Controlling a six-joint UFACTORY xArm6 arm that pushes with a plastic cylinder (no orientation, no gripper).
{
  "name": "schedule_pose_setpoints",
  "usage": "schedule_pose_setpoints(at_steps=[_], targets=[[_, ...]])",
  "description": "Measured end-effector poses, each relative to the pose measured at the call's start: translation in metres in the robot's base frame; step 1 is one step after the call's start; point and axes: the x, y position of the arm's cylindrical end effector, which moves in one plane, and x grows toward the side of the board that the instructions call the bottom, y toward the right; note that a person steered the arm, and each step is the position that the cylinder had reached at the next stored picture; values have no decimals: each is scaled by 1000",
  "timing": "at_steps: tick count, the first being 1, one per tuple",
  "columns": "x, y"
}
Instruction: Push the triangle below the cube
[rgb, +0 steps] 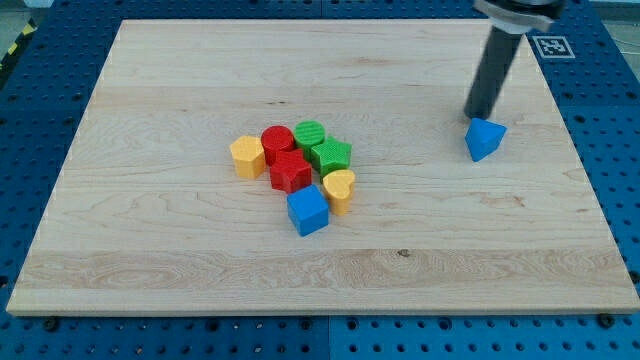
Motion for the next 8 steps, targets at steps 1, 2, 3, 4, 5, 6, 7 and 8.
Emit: schedule_pose_setpoints(at_steps=[1,2,3,4,5,6,7,8], targets=[[12,24],[43,24],[48,9],[38,-3],[19,-5],[17,-22],[19,-28],[19,-40]])
